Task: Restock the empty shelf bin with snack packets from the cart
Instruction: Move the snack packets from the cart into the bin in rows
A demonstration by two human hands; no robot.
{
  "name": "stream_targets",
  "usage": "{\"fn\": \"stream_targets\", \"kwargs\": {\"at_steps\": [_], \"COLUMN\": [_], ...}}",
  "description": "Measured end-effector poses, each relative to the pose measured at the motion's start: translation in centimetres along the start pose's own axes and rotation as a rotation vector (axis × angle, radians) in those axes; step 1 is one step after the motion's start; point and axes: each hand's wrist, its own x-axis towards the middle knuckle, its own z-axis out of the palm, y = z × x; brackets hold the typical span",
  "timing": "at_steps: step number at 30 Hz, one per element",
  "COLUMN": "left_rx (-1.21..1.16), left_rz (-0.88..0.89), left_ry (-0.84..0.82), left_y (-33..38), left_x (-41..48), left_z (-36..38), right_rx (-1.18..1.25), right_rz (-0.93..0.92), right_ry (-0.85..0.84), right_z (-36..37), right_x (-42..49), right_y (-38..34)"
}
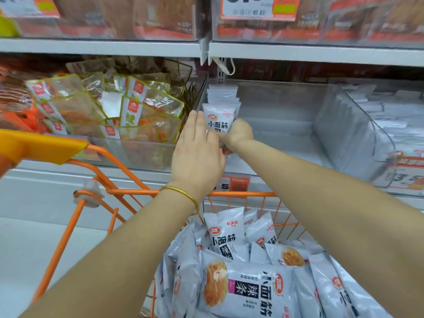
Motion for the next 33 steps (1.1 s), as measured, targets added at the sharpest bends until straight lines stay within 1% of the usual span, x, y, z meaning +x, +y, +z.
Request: {"fn": "stream_targets", "kwargs": {"at_steps": [4,8,17,20,23,24,26,29,31,33], "left_rx": [0.020,0.035,0.056,0.077,0.091,0.085,0.089,0.087,0.080,0.072], "left_rz": [0.000,0.002,0.000,0.007,0.082,0.107,0.167,0.248,0.274,0.276], "left_ry": [-0.032,-0.052,-0.064,-0.081,-0.032,-0.035,-0.050,-0.031,-0.023,-0.027], "left_y": [0.0,0.0,0.2,0.1,0.3,0.5,0.7,1.0,1.2,1.5], "left_x": [0.0,-0.1,0.0,0.0,-0.2,-0.3,-0.7,-1.7,-2.6,-3.3], "left_z": [-0.2,-0.2,-0.6,-1.1,-1.8,-2.1,-3.0,-4.0,-4.3,-4.5], "right_rx": [0.037,0.097,0.107,0.042,0.001,0.001,0.001,-0.141,-0.358,-0.641], "right_rz": [0.046,0.117,0.130,0.047,-0.101,-0.151,-0.244,-0.307,-0.318,-0.322], "right_ry": [0.010,-0.031,-0.079,-0.031,0.031,0.024,-0.055,-0.246,-0.346,-0.393], "right_z": [0.4,-0.2,-1.2,-3.1,-6.0,-7.0,-8.8,-9.9,-9.1,-7.9], "right_x": [-0.1,-0.3,-1.0,-2.4,-5.5,-7.0,-10.7,-15.2,-16.8,-17.5], "right_y": [-0.1,0.1,0.1,-0.6,-1.1,-1.1,-1.0,0.2,1.5,2.8]}}
